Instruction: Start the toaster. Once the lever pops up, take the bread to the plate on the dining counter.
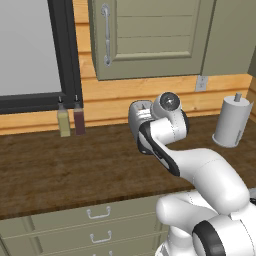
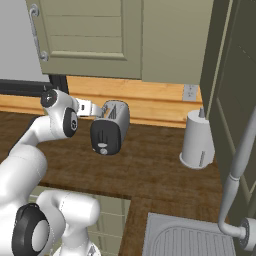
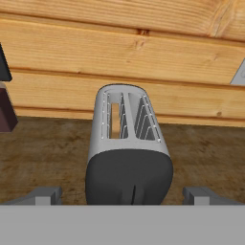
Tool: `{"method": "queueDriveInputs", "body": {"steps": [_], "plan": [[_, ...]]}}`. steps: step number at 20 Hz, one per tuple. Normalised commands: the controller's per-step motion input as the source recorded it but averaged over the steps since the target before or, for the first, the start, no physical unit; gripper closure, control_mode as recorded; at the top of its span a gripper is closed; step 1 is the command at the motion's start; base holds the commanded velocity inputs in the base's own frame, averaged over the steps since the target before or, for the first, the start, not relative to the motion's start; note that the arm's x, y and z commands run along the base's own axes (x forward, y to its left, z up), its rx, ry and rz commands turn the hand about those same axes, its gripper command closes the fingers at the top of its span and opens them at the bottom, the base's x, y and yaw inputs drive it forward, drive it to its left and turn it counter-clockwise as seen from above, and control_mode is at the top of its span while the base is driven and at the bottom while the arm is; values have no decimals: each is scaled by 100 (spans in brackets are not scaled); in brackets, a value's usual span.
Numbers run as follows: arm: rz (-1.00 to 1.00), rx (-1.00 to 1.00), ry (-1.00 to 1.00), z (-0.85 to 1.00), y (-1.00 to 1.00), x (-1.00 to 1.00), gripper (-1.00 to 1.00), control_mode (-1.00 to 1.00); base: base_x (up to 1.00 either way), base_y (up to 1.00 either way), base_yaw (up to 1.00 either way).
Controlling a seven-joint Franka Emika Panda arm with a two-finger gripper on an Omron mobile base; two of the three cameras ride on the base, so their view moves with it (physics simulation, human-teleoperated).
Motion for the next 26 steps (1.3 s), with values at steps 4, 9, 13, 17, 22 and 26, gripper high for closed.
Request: {"method": "queueDriveInputs", "body": {"steps": [4, 9, 13, 17, 22, 26], "plan": [[0, 0, 0, 0, 0, 0, -100, -100, 0, 0, 0], [0, 0, 0, 0, 0, 0, -100, -100, 0, 0, 0], [0, 0, 0, 0, 0, 0, -100, -100, 0, 0, 0], [0, 0, 0, 0, 0, 0, -100, -100, 0, 0, 0], [0, 0, 0, 0, 0, 0, -100, -100, 0, 0, 0], [0, 0, 0, 0, 0, 0, -100, -100, 0, 0, 0]]}}
